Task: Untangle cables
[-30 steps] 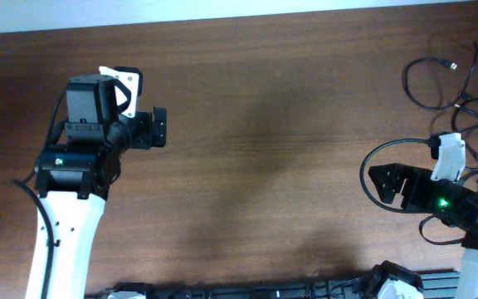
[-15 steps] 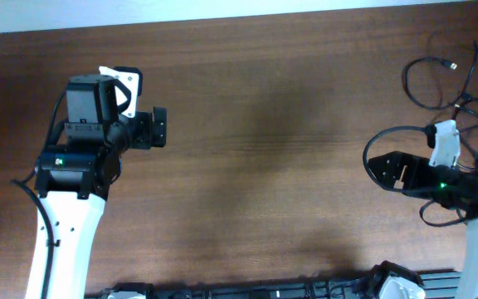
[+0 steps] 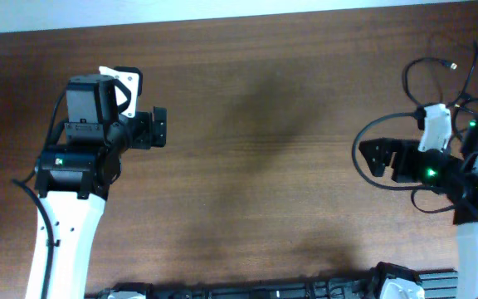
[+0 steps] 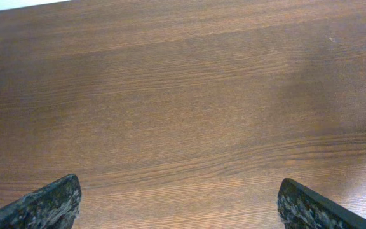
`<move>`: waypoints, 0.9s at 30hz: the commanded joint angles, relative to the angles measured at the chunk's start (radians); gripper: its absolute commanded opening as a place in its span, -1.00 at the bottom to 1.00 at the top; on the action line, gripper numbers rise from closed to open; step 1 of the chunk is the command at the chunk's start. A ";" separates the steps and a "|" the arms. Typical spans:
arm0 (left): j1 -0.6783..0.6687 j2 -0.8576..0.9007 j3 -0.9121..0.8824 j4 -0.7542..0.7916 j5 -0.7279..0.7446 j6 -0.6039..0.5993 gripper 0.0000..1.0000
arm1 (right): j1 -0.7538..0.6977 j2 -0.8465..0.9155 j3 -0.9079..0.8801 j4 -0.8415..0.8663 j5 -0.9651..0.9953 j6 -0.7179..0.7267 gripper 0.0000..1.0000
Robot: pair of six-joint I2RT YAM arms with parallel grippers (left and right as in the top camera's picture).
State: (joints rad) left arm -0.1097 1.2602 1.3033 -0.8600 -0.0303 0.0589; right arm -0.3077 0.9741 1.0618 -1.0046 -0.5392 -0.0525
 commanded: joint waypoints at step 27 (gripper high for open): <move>0.003 -0.010 0.007 0.002 -0.003 -0.010 0.98 | 0.166 -0.479 -0.654 0.629 0.264 0.117 0.97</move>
State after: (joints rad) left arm -0.1097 1.2602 1.3033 -0.8593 -0.0303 0.0589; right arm -0.1497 0.5304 0.4397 -0.3801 -0.2874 0.0566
